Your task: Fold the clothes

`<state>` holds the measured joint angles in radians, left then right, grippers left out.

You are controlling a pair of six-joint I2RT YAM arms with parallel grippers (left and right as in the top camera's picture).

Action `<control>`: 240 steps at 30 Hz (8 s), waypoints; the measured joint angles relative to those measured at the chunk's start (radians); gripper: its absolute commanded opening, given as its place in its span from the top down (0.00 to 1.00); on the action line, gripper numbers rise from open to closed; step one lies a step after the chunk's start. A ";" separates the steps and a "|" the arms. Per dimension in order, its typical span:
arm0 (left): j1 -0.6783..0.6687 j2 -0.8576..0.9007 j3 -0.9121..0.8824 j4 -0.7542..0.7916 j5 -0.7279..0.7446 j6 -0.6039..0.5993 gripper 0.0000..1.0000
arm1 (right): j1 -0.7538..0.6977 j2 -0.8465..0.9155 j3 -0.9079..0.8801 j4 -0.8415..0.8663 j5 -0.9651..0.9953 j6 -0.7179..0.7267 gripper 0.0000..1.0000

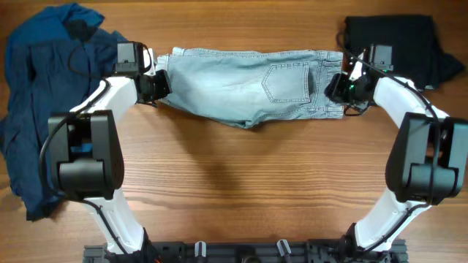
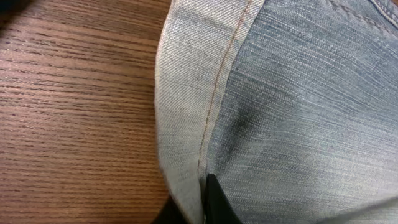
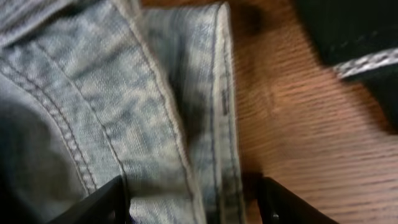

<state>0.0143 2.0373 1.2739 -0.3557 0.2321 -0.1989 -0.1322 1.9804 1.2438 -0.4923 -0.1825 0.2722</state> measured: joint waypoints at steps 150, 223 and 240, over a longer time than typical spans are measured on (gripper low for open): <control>0.286 -0.101 0.135 -0.274 0.076 -0.405 0.00 | 0.803 0.114 0.566 -0.586 0.404 0.203 0.01; 0.286 -0.102 0.135 -0.288 -0.098 -0.344 0.00 | 0.812 0.425 0.734 -0.640 0.509 0.229 0.41; 0.286 -0.102 0.135 -0.290 -0.105 -0.344 0.00 | 0.743 0.440 0.756 -0.826 0.513 0.219 0.96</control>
<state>0.3004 1.9354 1.4094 -0.6460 0.1272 -0.5430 0.6113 2.4203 1.9999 -1.3186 0.3305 0.4908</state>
